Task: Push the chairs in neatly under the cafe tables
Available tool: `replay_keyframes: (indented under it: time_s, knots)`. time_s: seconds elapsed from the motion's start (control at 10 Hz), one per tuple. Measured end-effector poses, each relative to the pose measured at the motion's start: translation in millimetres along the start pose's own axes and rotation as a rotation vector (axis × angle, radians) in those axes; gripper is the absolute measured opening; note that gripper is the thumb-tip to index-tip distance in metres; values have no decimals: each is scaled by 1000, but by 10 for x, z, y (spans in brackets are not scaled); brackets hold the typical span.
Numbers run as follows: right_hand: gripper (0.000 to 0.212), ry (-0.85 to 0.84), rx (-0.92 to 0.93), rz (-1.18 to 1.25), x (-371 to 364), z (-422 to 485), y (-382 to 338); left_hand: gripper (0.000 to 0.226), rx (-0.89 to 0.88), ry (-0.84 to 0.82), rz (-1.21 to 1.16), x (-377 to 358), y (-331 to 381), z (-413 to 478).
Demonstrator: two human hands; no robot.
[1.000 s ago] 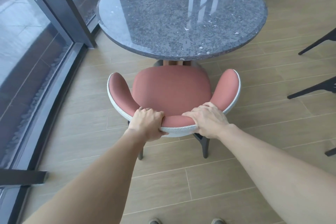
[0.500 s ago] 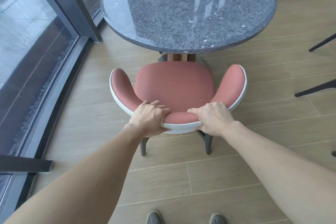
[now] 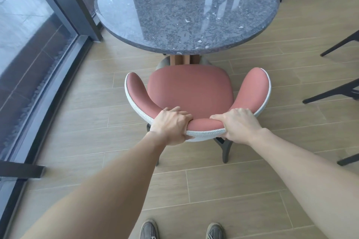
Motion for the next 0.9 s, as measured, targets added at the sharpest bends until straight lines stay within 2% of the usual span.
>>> replay_keyframes:
  time_s: [0.3,0.7,0.8,0.9]
  knots:
    - [66,25,100,96,-78,42,159,52,53,-50,57,-1,33,97]
    - [69,75,106,71,-25,487,347,61,153,-2,75,75,-138,482]
    - [72,60,80,169,30,381,316,67,257,-11,-12,148,-7,388]
    - [80,120,-13,681,150,165,333,70,313,182,-560,337,37,178]
Point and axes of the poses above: each hand's wrist, its own z-axis towards the middle knuckle, its own x-axis out of the back of the hand, y = z × x, the point moved 4 cm from there along z, towards the middle knuckle, and after that the axes turned 5 degrees about -z, right-handed, at the moved point
